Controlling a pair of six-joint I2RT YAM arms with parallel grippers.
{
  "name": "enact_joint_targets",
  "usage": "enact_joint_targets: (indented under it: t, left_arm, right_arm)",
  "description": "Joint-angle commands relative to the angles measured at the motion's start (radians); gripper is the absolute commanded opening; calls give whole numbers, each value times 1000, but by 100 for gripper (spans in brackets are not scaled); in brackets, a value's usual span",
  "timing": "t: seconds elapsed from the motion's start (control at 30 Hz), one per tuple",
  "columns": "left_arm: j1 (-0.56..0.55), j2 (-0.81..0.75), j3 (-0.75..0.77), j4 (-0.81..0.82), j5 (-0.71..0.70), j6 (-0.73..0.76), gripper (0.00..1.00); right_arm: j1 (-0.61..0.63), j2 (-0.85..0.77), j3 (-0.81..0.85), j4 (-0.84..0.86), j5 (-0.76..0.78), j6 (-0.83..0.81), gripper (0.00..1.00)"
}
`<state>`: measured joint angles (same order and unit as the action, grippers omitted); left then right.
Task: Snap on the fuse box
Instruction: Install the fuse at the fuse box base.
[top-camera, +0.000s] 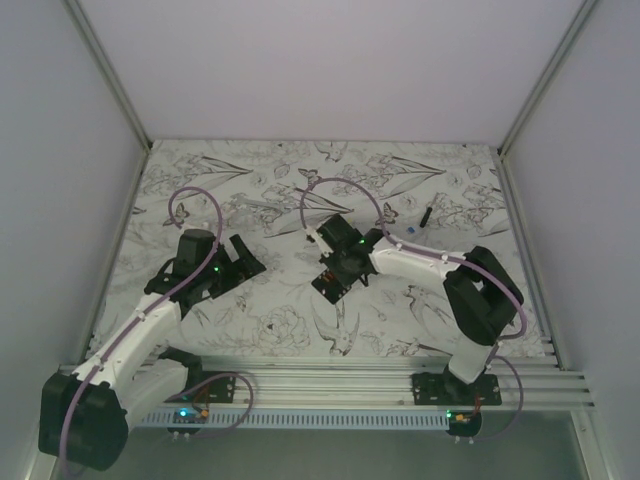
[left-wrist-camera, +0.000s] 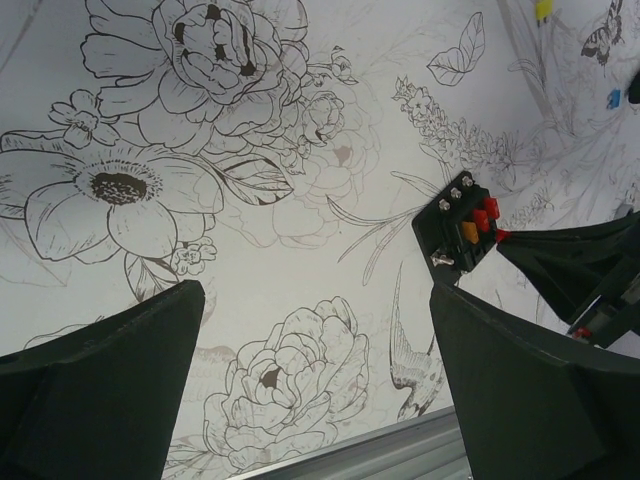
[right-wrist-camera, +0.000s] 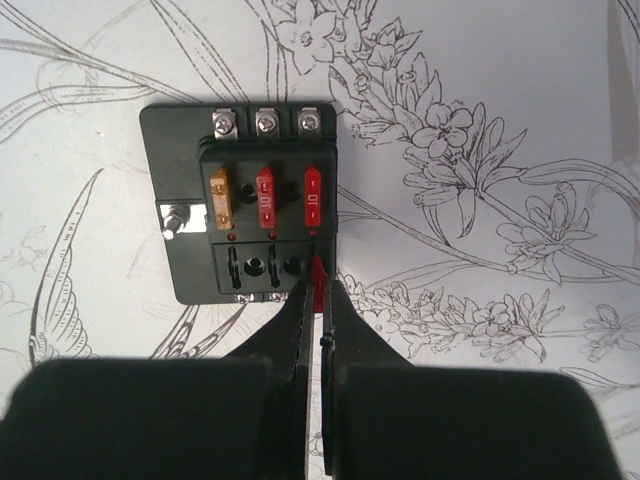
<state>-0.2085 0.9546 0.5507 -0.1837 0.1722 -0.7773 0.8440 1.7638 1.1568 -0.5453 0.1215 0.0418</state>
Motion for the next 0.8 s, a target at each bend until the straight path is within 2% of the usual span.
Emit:
enact_joint_targets:
  t: [0.0,0.17,0.43,0.77]
  left_arm:
    - [8,-1,5,-25,25,-1,100]
    - [9,6,7,-24,29,1,100]
    - [9,37,21,-23,43,4,100]
    - [9,51,29,-22,59,5,100]
  right_arm:
    - [-59,0,-49,-17,-107,15,0]
    - [-64,-9,-48,-11,-128,-1,0]
    - [1,47,-7,-71,12,-14,0]
    - [29,125,75,-135,66,-22,0]
